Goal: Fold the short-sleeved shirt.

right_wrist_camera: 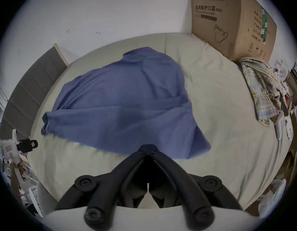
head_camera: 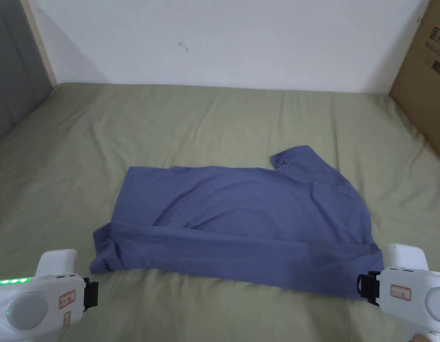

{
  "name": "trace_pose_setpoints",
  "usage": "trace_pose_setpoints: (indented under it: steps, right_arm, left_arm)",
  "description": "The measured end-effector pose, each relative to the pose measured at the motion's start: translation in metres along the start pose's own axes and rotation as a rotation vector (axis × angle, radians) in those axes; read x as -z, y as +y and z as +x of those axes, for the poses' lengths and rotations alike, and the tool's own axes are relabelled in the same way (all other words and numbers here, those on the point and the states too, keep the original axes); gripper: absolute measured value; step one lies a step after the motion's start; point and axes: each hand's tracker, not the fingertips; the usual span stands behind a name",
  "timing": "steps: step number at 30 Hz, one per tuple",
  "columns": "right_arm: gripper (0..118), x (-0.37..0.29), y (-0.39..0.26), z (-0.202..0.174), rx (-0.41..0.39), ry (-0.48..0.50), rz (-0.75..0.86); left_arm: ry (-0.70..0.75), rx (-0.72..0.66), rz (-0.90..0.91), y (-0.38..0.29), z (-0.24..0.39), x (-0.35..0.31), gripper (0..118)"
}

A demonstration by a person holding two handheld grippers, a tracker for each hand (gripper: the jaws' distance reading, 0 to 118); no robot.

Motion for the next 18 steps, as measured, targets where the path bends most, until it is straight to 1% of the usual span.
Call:
trace_pose_setpoints:
  steps: [2,3,4,6,7,8,10,11,12,13,14,15,16,17,18]
  right_arm:
    - [0,0.001,-0.002,-0.003,0.01,0.012,-0.01]
    - [0,0.002,-0.002,-0.003,0.023,0.017,-0.009]
    - [0,0.002,-0.002,-0.002,0.035,0.016,-0.01]
    - [0,0.005,0.0,-0.002,0.036,0.012,-0.006]
    - [0,0.005,0.0,-0.002,0.035,0.008,-0.005]
    - [0,0.006,0.0,-0.001,0.033,0.008,-0.009]
    - [0,0.012,0.0,0.001,0.034,0.003,-0.019]
    - [0,0.014,-0.001,0.002,0.037,0.001,-0.024]
    - [0,0.015,-0.003,0.004,0.042,0.001,-0.031]
    - [0,0.016,-0.004,0.006,0.049,-0.001,-0.038]
    - [0,0.015,-0.005,0.006,0.053,-0.002,-0.044]
    - [0,0.015,-0.007,0.008,0.055,-0.004,-0.05]
    - [0,0.014,-0.01,0.01,0.053,-0.009,-0.056]
    - [0,0.016,-0.011,0.013,0.049,-0.015,-0.062]
    - [0,0.018,-0.011,0.015,0.048,-0.021,-0.067]
  left_arm:
    - [0.035,0.021,0.022,0.009,-0.001,0.003,0]
    - [0.05,0.022,0.033,0.014,-0.002,0.006,3]
    - [0.061,0.012,0.035,0.021,-0.006,0.011,25]
    - [0.063,-0.023,0.029,0.032,-0.012,0.021,87]
    - [0.058,-0.026,0.021,0.037,-0.015,0.029,109]
    - [0.05,-0.028,0.013,0.039,-0.017,0.039,108]
    - [0.041,-0.031,-0.009,0.039,-0.019,0.054,95]
    - [0.026,-0.032,-0.054,0.037,-0.02,0.064,95]
    - [0.03,-0.03,-0.095,0.034,-0.021,0.074,92]
    - [0.049,-0.02,-0.122,0.031,-0.022,0.081,82]
    - [0.071,0.015,-0.09,0.028,-0.023,0.08,76]
    - [0.054,0.012,-0.068,0.03,-0.023,0.072,76]
    - [0.047,0.009,-0.069,0.032,-0.02,0.068,68]
    - [0.048,0.03,-0.042,0.033,-0.021,0.063,52]
    - [0.033,0.04,-0.032,0.034,-0.021,0.061,29]
